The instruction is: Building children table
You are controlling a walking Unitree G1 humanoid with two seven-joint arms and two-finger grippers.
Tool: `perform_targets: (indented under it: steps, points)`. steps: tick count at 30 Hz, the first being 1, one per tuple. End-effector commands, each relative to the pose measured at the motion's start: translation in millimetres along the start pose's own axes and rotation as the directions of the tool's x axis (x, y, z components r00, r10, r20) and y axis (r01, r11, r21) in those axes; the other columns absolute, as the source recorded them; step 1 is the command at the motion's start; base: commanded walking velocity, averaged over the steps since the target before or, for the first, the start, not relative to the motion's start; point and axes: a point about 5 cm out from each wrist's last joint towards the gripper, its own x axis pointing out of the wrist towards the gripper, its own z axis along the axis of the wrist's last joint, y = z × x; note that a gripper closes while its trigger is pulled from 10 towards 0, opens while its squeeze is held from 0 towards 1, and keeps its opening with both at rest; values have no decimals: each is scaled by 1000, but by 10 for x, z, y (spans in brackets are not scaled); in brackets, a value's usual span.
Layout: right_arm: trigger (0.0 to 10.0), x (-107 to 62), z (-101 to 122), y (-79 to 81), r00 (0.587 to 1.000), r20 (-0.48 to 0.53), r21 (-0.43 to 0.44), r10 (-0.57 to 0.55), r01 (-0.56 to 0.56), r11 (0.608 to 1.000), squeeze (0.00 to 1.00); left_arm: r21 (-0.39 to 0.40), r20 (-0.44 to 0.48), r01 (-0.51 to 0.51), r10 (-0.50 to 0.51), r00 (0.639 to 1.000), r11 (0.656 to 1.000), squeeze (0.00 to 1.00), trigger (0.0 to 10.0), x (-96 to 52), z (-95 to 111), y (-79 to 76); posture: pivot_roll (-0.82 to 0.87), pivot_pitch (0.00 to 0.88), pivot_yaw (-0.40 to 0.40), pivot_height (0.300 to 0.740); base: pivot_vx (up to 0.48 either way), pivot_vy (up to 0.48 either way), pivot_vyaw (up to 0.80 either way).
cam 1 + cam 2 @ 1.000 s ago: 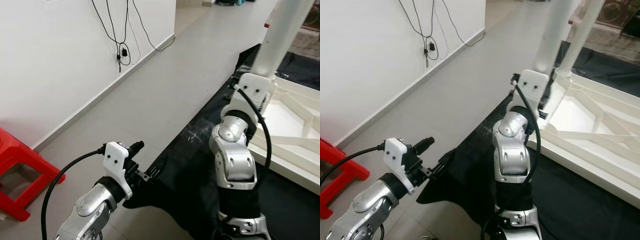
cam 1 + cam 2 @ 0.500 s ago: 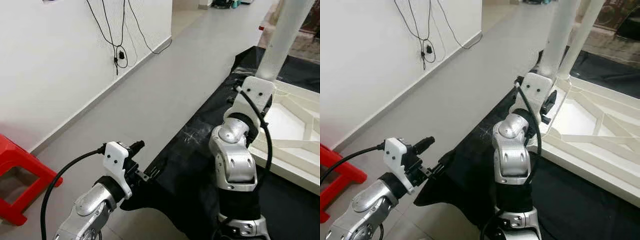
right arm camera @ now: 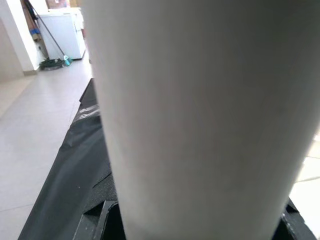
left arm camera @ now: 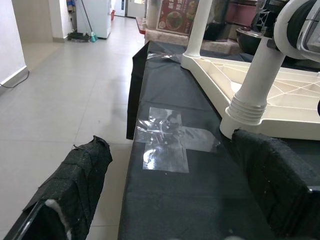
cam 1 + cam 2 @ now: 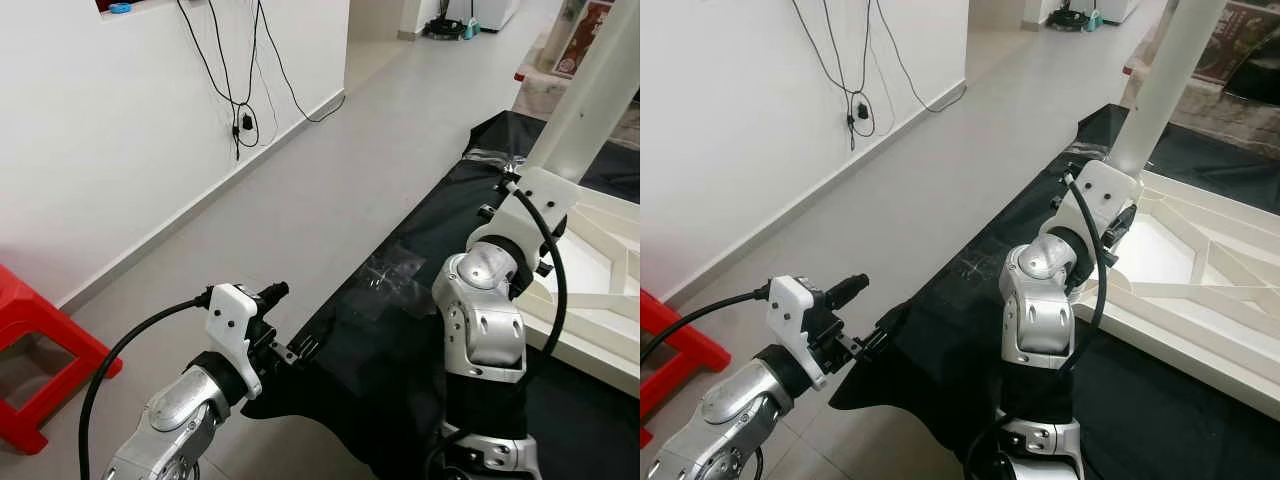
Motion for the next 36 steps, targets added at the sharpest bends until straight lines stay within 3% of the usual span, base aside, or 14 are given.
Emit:
perform_targets:
  steps: [1, 6, 8, 12, 16, 17, 19, 24, 32, 36]
  points:
    - [10000, -222, -674, -57, 913, -398, -15, -86, 88, 996, 0, 11, -23, -5, 5, 1000, 1000, 0, 10000, -18, -43, 32, 144, 147, 13, 740, 0, 0, 0]
    - [10000, -214, -680, -39, 918, -392, -15, -67, 67, 998, 0, 12, -25, -5, 5, 1000, 1000, 0, 10000, -18, -48, 33, 141, 149, 14, 740, 0, 0, 0]
    - [10000, -231, -599, 67, 939, -344, 16, 20, -16, 1000, 0, 13, -25, -4, 4, 1000, 1000, 0, 10000, -15, -51, 34, 141, 147, 11, 740, 0, 0, 0]
    - [10000, -233, -568, 90, 942, -333, 36, 43, -33, 999, 0, 13, -25, -5, 6, 1000, 1000, 0, 10000, -15, -51, 38, 143, 146, 11, 740, 0, 0, 0]
    - [10000, -215, -246, 232, 972, -122, 62, 203, -196, 979, 0, 15, -25, -10, 10, 1000, 1000, 0, 10000, -17, -54, 48, 142, 145, 11, 740, 0, 0, 0]
    - [10000, -215, -246, 232, 972, -122, 62, 203, -196, 979, 0, 15, -25, -10, 10, 1000, 1000, 0, 10000, -17, -54, 48, 142, 145, 11, 740, 0, 0, 0]
    - [10000, -222, -77, 280, 968, -27, 108, 249, -244, 964, 0, 15, -26, -9, 10, 1000, 1000, 0, 10000, -19, -58, 46, 141, 143, 11, 740, 0, 0, 0]
    - [10000, -212, 317, 359, 928, 170, 131, 331, -354, 926, 0, 13, -26, -8, 9, 1000, 1000, 0, 10000, -17, -62, 40, 142, 144, 8, 740, 0, 0, 0]
    - [10000, -178, 550, 376, 907, 243, 180, 343, -390, 903, 0, 12, -28, -9, 9, 1000, 1000, 0, 10000, -22, -73, 38, 137, 138, 9, 740, 0, 0, 0]
    - [10000, -152, 503, 386, 897, 221, 178, 382, -422, 889, 0, 13, -29, -8, 8, 1000, 1000, 0, 10000, -25, -80, 36, 134, 134, 11, 740, 0, 0, 0]
